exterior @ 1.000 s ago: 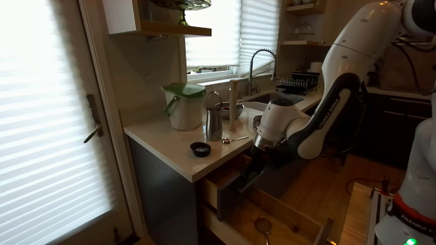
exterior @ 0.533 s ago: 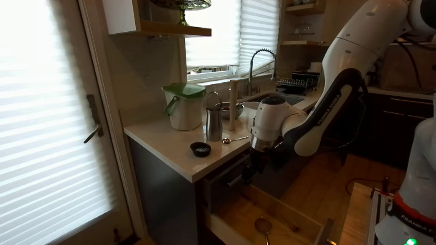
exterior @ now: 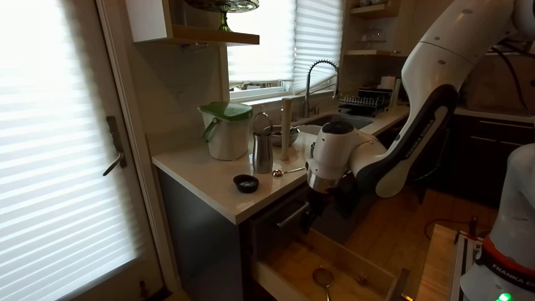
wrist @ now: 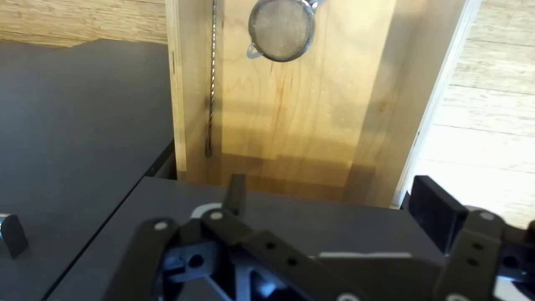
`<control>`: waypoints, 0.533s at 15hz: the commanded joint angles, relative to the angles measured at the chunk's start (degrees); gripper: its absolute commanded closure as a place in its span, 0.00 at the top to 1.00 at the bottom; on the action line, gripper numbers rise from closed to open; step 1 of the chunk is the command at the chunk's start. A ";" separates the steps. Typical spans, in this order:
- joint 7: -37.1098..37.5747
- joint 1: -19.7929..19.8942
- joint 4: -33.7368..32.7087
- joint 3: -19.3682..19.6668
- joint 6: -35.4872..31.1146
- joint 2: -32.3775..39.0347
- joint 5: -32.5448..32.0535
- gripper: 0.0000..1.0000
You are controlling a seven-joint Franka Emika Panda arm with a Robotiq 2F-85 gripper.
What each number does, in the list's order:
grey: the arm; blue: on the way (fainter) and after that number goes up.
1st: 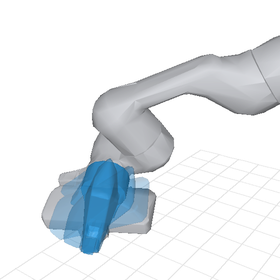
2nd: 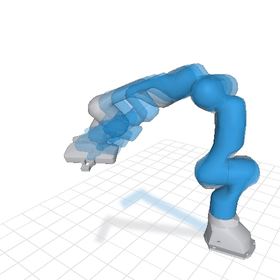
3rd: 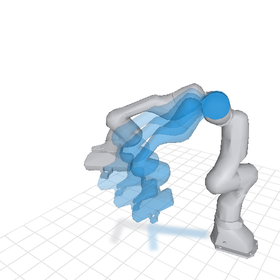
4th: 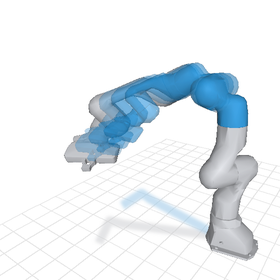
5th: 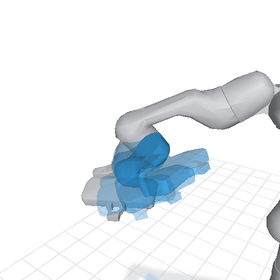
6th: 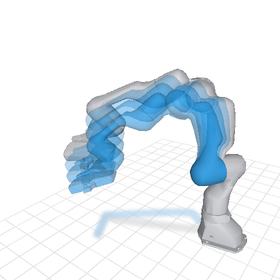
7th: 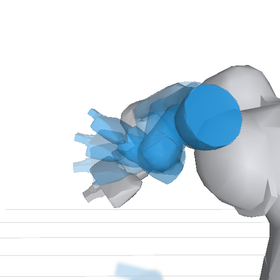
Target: Close the top left opened drawer
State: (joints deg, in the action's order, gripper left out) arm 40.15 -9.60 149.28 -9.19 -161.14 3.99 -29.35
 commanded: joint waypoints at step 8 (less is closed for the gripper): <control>8.15 0.32 -0.44 3.80 -4.67 4.61 -4.27 1.00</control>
State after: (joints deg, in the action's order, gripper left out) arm 48.30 -9.29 148.83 -5.40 -165.81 8.60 -33.62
